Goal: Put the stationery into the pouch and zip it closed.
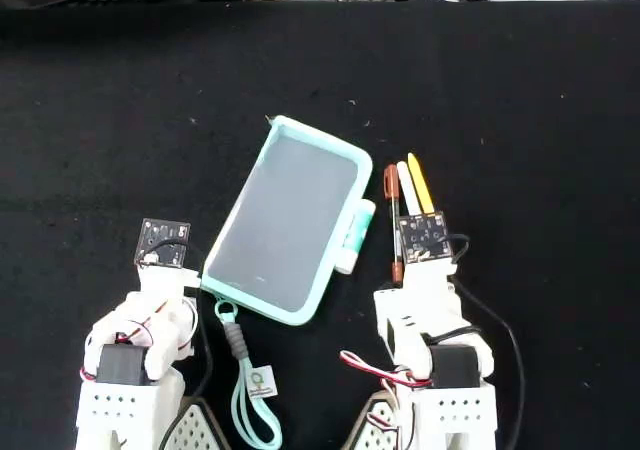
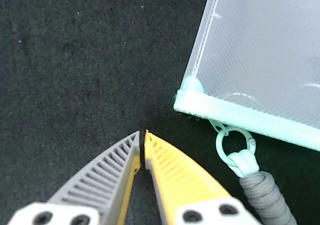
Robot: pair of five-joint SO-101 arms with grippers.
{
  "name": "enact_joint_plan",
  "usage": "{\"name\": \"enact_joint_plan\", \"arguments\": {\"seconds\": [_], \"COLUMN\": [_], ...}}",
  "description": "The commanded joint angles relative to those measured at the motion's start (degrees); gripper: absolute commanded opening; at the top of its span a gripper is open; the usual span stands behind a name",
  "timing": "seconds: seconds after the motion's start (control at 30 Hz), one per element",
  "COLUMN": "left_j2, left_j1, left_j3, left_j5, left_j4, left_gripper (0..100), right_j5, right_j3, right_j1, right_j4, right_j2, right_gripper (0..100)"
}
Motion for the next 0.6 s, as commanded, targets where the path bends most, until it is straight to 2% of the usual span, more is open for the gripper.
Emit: {"name": "enact_joint_plan", "arguments": {"seconds": [0.0, 0.13, 0.4, 0.57], "left_j2": [-0.4, -0.4, -0.4, -0.4], "left_j1": [0.3, 0.3, 0.3, 0.3], "left_j3": [0.8, 0.8, 0.8, 0.8], "left_j5": [0.2, 0.2, 0.1, 0.1], "left_j4": [-1.1, -1.1, -1.1, -1.1], "left_gripper": [3, 3, 3, 3], "right_j5": [-0.4, -0.8, -0.6, -0.7], "right_j3": [0.1, 0.1, 0.1, 0.1], "right_j1": [0.8, -1.3, -27.3, -36.1], "right_j4": [0.4, -0.1, 0.4, 0.4], "right_j2": [-0.1, -0.2, -0.2, -0.2], "right_gripper": [1.4, 1.4, 1.4, 1.4]}}
